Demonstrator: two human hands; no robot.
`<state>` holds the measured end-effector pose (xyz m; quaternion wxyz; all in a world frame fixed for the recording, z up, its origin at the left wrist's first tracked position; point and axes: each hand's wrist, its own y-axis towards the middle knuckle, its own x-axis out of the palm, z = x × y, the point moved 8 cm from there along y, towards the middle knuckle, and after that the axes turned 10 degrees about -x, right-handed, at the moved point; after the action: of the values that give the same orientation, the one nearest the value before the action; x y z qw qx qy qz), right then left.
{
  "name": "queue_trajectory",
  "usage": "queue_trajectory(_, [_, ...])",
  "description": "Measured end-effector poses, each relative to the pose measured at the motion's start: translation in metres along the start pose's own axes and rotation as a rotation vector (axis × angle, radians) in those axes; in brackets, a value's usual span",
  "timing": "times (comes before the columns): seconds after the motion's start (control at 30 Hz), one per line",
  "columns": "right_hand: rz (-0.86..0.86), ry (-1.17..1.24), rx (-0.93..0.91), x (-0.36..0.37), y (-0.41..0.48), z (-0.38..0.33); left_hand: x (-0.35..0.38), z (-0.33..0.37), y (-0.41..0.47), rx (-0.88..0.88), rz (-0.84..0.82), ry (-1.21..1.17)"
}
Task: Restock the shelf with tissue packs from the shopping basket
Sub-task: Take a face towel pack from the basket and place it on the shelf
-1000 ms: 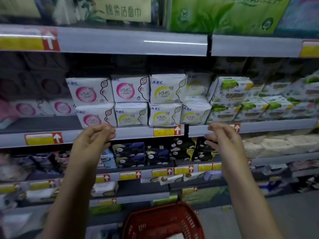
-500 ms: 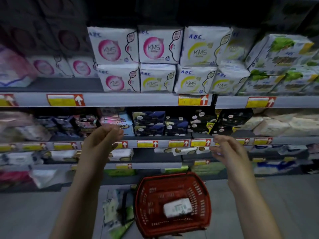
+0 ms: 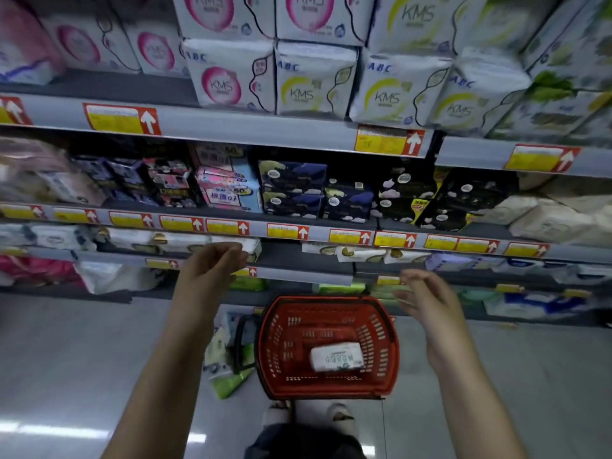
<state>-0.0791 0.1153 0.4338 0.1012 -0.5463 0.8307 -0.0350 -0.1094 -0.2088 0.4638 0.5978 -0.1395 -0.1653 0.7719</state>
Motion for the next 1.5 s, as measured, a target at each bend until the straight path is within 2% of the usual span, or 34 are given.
queue_trajectory(0.27, [-0.040,-0.124,0.072,-0.071,0.026,0.063,0.077,-0.061,-0.012,-0.094,-0.036,0.045])
queue_trajectory(0.53, [-0.134,-0.223,0.174,-0.109,0.059,0.164,0.123,-0.167,0.015,-0.240,0.031,0.084])
queue_trajectory(0.8, [-0.156,-0.283,0.308,-0.089,0.097,0.318,0.132,-0.313,0.081,-0.417,0.045,0.245])
queue_trajectory(0.97, [-0.144,-0.301,0.424,-0.089,0.103,0.430,0.125,-0.432,0.104,-0.607,0.128,0.155])
queue_trajectory(1.07, [-0.139,-0.200,0.500,-0.082,0.103,0.491,0.126,-0.494,0.114,-0.676,0.138,0.133])
queue_trajectory(1.13, [-0.147,-0.161,0.531,-0.072,0.106,0.528,0.130,-0.525,0.128,-0.692,0.126,0.131])
queue_trajectory(1.33, [-0.219,-0.266,0.536,-0.039,0.125,0.617,0.144,-0.604,0.161,-0.745,0.034,0.198])
queue_trajectory(1.5, [-0.254,-0.445,0.491,-0.013,0.155,0.671,0.149,-0.652,0.196,-0.740,0.000,0.270])
